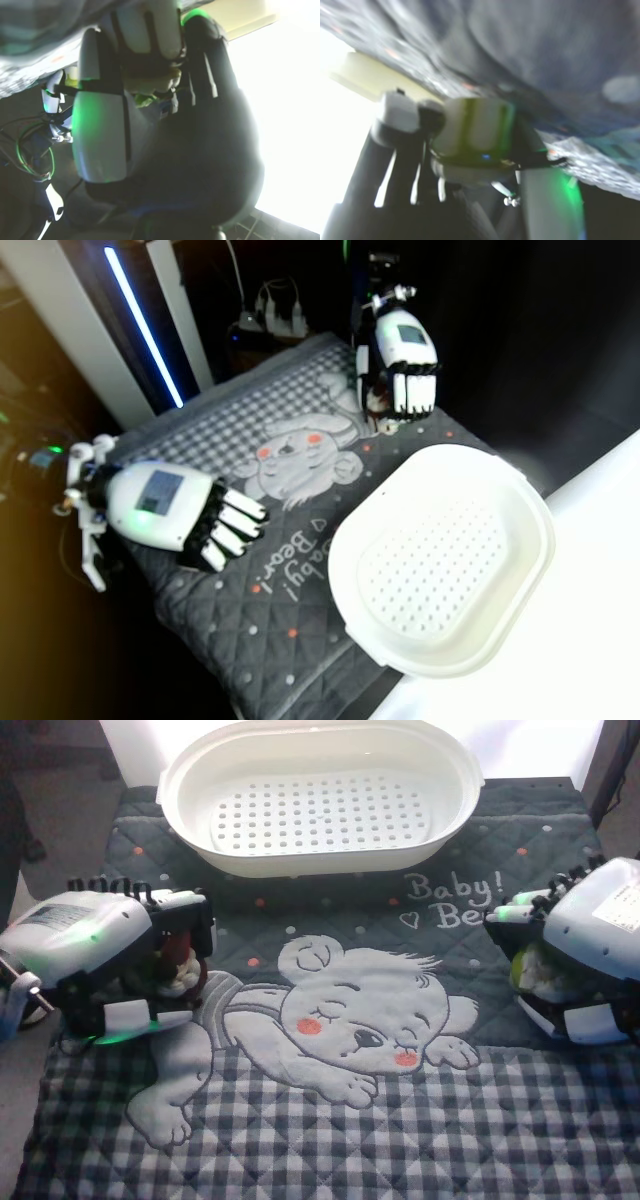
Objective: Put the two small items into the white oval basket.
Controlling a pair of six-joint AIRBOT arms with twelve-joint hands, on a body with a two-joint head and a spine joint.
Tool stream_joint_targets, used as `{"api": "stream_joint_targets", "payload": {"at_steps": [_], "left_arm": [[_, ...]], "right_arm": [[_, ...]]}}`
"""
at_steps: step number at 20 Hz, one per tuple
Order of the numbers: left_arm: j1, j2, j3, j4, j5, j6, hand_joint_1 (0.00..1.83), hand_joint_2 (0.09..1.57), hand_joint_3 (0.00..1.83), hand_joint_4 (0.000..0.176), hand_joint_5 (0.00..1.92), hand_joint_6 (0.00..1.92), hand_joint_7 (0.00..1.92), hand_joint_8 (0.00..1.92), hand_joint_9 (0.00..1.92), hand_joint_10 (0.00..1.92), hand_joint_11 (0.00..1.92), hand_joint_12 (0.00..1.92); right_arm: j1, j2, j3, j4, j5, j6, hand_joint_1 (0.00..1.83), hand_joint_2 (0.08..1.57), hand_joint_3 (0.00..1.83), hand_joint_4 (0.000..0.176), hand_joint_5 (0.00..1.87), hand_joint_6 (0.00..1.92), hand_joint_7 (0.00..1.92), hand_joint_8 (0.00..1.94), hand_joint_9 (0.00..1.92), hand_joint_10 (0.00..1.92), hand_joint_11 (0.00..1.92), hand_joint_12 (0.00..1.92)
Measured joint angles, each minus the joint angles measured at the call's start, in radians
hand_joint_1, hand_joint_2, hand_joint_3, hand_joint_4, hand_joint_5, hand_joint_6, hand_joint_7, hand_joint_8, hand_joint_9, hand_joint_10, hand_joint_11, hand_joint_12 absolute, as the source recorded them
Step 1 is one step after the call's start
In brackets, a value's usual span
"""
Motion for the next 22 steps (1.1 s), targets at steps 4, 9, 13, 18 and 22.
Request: {"api": "stream_joint_targets", "payload": {"at_steps": [4, 9, 13, 18, 22], "left_arm": [[-0.028, 0.047, -0.024, 0.034, -0.060, 0.007, 1.45, 1.33, 0.01, 0.000, 0.31, 1.76, 0.44, 1.75, 0.54, 1.82, 0.41, 1.92], [-0.196, 0.010, 0.043, 0.087, -0.072, 0.006, 1.23, 1.41, 0.01, 0.000, 0.43, 1.77, 0.38, 1.82, 0.51, 1.89, 0.54, 1.92], [-0.371, -0.090, 0.161, 0.092, 0.080, 0.006, 1.42, 1.38, 0.00, 0.059, 0.21, 1.86, 0.37, 1.82, 0.48, 1.91, 0.46, 1.92], [-0.483, -0.243, 0.351, 0.032, 0.216, 0.008, 1.41, 1.33, 0.03, 0.000, 0.40, 1.73, 0.45, 1.75, 0.54, 1.85, 0.68, 1.92], [-0.533, -0.335, 0.483, 0.004, 0.343, 0.007, 1.07, 1.24, 0.00, 0.046, 0.21, 1.17, 0.15, 1.08, 0.10, 1.45, 0.12, 1.83]], "right_arm": [[0.092, 0.021, -0.024, -0.095, -0.001, 0.002, 1.41, 1.19, 0.08, 0.000, 0.69, 1.92, 0.93, 1.94, 1.09, 1.92, 1.21, 1.92], [0.199, 0.014, 0.016, -0.104, 0.000, 0.000, 1.35, 0.95, 0.58, 0.000, 0.71, 1.89, 1.00, 1.94, 1.28, 1.92, 1.41, 1.92], [0.319, -0.045, 0.091, -0.100, -0.037, 0.000, 1.09, 1.40, 0.02, 0.000, 0.45, 1.72, 0.53, 1.79, 0.98, 1.92, 1.14, 1.92], [0.451, -0.196, 0.261, -0.079, -0.141, -0.011, 0.27, 1.33, 0.62, 0.045, 0.07, 1.24, 0.33, 1.07, 0.22, 1.40, 0.20, 1.92], [0.452, -0.273, 0.330, 0.033, -0.270, -0.117, 0.81, 1.13, 0.00, 0.000, 0.07, 0.52, 0.15, 0.68, 0.13, 1.03, 0.10, 1.63]]}}
